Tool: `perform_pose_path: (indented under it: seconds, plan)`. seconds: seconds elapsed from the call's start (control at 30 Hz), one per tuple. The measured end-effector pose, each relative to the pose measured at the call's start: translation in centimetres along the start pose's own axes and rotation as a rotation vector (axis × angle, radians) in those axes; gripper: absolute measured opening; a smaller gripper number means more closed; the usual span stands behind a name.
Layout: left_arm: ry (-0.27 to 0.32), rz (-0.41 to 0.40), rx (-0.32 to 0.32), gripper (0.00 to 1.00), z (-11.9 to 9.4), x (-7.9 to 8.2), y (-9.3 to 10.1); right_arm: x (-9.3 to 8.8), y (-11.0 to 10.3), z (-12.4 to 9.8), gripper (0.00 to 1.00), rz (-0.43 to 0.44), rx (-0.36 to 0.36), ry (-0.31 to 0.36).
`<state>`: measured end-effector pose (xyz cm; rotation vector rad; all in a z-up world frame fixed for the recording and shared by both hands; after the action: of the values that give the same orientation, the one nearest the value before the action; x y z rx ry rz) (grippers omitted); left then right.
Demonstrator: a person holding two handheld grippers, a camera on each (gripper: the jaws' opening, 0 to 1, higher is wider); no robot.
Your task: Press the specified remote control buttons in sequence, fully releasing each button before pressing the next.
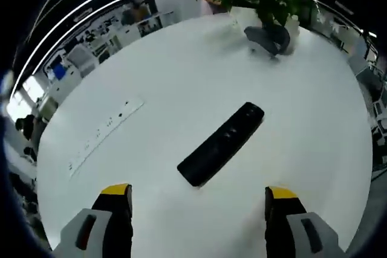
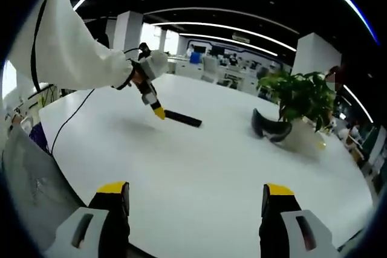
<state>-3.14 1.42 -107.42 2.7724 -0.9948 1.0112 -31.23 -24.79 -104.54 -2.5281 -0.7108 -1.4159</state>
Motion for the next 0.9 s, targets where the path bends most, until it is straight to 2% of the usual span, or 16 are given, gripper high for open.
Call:
perform_pose_path:
  seconds: [0.07,0.27,0.33,0.47,0.53,0.67,0.8,0.9]
  plan:
    - [0.049,-0.027,0.010,1.00,-1.6,-0.3,0.2,0.1,-0.1,-0.1,0.92,0.001,0.002,0.005]
    - [0.170,-0.134,0.034,1.00,-6.6,-1.9,1.0,0.3,-0.3,-0.2,0.92,-0.005,0.004,0.005]
    - [0.220,-0.159,0.062,1.00,-8.2,-2.6,1.3,0.3,-0.3,-0.3,0.92,-0.004,0.002,0.006]
    - [0.282,-0.194,0.133,1.00,-11.5,-4.5,2.1,0.4,-0.3,-0.3,0.93,-0.003,-0.003,0.002]
    - [0.315,-0.206,0.147,1.00,-13.0,-5.6,2.7,0.4,-0.3,-0.4,0.93,-0.007,-0.010,0.008]
    - [0.336,-0.234,0.179,1.00,-15.1,-7.5,3.8,0.5,-0.2,-0.5,0.93,-0.002,-0.017,0.013]
    - [0.436,-0.310,0.241,1.00,-17.6,-8.6,5.0,0.5,-0.3,-0.5,0.93,-0.007,-0.012,0.005]
    - [0.476,-0.338,0.285,1.00,-19.3,-9.9,5.9,0.4,-0.4,-0.4,0.93,-0.015,-0.010,0.002]
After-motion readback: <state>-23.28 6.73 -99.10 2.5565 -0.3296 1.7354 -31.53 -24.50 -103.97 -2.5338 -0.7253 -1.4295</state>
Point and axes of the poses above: the point that each gripper's makers call its tool centre point, and the gripper's own axes: z roughly forward along the fingers, y roughly to its right, x roughly out of its top, the point moved 9 cm from there along -z, roughly backward along the fingers, and after that the axes turned 7 degrees about x, right-handed, at the moved point
